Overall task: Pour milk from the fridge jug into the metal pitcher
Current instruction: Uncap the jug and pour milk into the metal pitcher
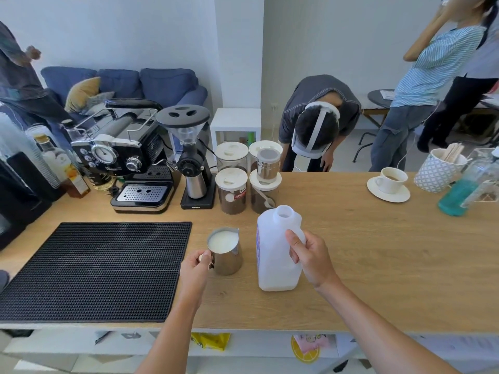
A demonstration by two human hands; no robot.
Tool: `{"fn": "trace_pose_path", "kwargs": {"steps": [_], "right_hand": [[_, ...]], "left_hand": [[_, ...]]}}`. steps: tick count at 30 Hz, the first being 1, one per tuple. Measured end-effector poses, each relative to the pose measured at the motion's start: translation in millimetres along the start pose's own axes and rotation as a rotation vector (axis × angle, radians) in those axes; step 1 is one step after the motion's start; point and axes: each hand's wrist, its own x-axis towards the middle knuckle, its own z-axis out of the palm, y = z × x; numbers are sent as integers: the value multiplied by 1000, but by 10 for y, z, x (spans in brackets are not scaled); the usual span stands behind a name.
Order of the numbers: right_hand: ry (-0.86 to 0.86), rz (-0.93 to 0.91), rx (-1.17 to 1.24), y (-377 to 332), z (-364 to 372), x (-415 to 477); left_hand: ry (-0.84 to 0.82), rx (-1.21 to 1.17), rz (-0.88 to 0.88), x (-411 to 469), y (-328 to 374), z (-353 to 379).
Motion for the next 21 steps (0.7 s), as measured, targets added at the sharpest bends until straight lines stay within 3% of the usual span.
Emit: {"fn": "trace_pose_path", "kwargs": {"steps": [7, 10, 13, 17, 21], "right_hand": [[30, 3, -147, -53, -28, -64], [47, -17, -190, -68, -84, -85], [131, -61, -196, -104, -203, -61], [253, -17, -327, -71, -487, 66], [153, 177, -598, 90, -763, 194]], "left_hand": [[216, -63, 144, -158, 132, -149], [209, -54, 260, -228, 300, -139], [65, -3, 367, -345, 551, -87], [-263, 176, 429, -449, 834, 41], [-495, 311, 424, -476, 947, 281]]}}
